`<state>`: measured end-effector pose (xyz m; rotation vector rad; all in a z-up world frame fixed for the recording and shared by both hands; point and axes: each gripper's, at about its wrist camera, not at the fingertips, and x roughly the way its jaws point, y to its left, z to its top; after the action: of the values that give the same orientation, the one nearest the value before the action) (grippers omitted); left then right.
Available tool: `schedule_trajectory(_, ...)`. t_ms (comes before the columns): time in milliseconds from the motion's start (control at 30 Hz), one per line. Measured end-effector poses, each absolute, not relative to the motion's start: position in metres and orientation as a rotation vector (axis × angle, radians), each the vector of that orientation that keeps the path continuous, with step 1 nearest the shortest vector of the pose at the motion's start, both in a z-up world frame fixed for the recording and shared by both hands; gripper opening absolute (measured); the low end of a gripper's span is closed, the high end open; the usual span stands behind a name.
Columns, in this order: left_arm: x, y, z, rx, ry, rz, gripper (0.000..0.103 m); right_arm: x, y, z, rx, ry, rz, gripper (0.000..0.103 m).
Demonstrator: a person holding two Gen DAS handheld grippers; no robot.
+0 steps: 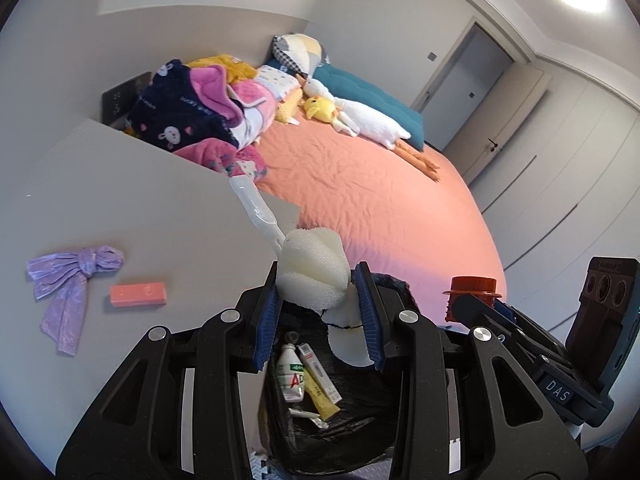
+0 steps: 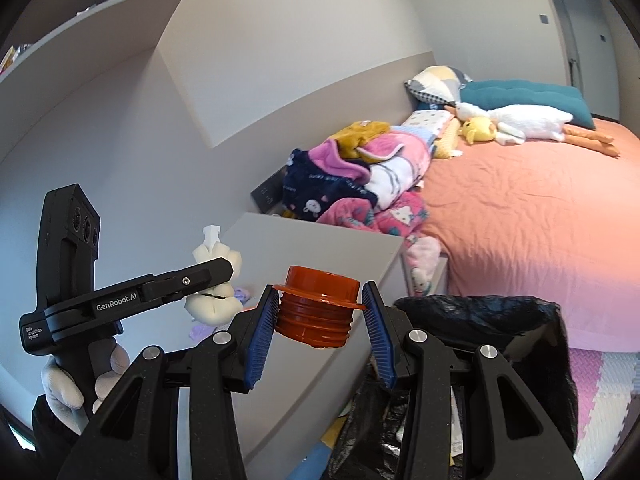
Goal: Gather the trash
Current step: 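Lift the white foam and orange cups and carry both over the black bag, then open both tools over the black bag to drop the foam and orange cups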
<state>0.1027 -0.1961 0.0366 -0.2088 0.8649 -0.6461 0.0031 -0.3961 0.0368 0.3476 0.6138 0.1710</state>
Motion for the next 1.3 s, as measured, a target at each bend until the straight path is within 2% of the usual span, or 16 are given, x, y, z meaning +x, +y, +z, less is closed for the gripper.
schedule_trajectory(1100, 0.082, -0.325, 0.019, -0.074, 0.952, -0.916, 0.036, -0.065, -0.503, 0.026, 0.433, 0.584, -0.077, 0.045)
schedule_trajectory(1167, 0.08, -0.328, 0.018, -0.066, 0.958, -0.934, 0.04, -0.068, -0.508, 0.027, 0.44, 0.574, -0.083, 0.045)
schedule_trajectory(1200, 0.08, -0.329, 0.018, -0.06, 0.959, -0.941, 0.052, -0.072, -0.511, 0.028, 0.453, 0.561, -0.084, 0.048)
schedule_trajectory(1233, 0.079, -0.33, 0.018, -0.055, 0.957, -0.942, 0.073, -0.075, -0.514, 0.03, 0.466, 0.545, -0.082, 0.057)
schedule_trajectory(1267, 0.078, -0.331, 0.019, -0.052, 0.952, -0.929, 0.084, -0.078, -0.514, 0.031, 0.47, 0.53, -0.086, 0.06)
schedule_trajectory(1300, 0.078, -0.331, 0.02, -0.041, 0.942, -0.895, 0.097, -0.082, -0.515, 0.034, 0.468, 0.508, -0.101, 0.068)
